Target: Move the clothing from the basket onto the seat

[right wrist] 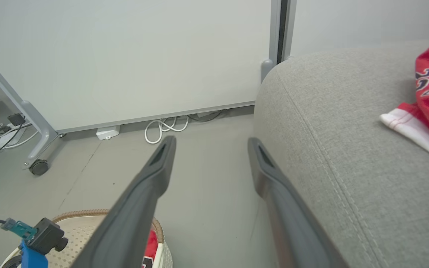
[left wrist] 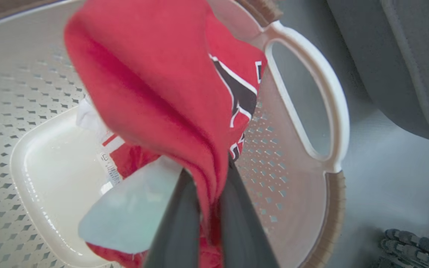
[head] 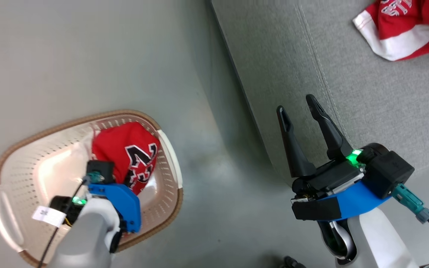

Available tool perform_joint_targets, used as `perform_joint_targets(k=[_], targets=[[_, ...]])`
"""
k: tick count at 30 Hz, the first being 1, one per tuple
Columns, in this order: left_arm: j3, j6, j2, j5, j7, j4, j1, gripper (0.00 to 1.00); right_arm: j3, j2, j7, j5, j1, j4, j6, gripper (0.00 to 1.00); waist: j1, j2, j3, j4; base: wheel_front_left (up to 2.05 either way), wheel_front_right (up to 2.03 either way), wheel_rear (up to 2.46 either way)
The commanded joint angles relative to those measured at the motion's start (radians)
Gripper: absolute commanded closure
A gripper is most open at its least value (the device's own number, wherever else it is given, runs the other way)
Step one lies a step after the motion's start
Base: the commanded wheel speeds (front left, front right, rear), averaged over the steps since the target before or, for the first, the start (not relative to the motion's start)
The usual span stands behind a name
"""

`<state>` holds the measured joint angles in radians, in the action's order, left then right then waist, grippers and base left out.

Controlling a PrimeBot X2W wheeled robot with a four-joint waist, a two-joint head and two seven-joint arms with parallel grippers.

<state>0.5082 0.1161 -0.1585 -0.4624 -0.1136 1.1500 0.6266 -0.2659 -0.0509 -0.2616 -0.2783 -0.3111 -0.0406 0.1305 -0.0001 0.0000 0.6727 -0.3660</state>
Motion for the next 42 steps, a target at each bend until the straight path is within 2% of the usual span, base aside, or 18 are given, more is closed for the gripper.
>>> perform_joint_targets(k=[1,8,11,22,30,42], targets=[[0.005,0.006,0.007,-0.001,-0.005,0.003,-0.015,1.0,0.006,0.001,-0.005,0.01,0.014,-0.003,0.0,0.0,0.0001,0.0,-0.057,0.045,0.0,0.0,0.0],[0.049,0.016,0.064,-0.024,-0.031,0.0,-0.054,1.0,0.035,0.001,0.0,0.062,0.057,-0.021,0.0,0.0,0.0001,0.0,-0.192,0.132,0.0,0.0,0.0],[0.098,0.016,0.082,-0.046,-0.032,-0.035,-0.075,1.0,0.048,0.001,0.014,0.08,0.077,-0.019,0.0,0.0,0.0001,0.0,-0.249,0.17,0.0,0.0,0.0],[0.285,0.014,0.096,-0.159,-0.021,-0.172,-0.114,1.0,0.078,0.0,0.082,0.101,0.177,0.017,0.0,0.0,0.0001,0.0,-0.42,0.274,0.0,0.0,0.0],[0.427,0.014,0.084,-0.232,-0.026,-0.279,-0.063,1.0,0.092,0.0,0.118,0.103,0.229,0.045,0.0,0.0,0.0001,0.0,-0.491,0.317,0.0,0.0,0.0],[0.516,0.014,0.095,-0.319,-0.087,-0.346,0.07,1.0,0.107,0.0,0.158,0.117,0.288,0.07,0.0,0.0,0.0001,0.0,-0.56,0.346,0.0,0.0,0.0]])
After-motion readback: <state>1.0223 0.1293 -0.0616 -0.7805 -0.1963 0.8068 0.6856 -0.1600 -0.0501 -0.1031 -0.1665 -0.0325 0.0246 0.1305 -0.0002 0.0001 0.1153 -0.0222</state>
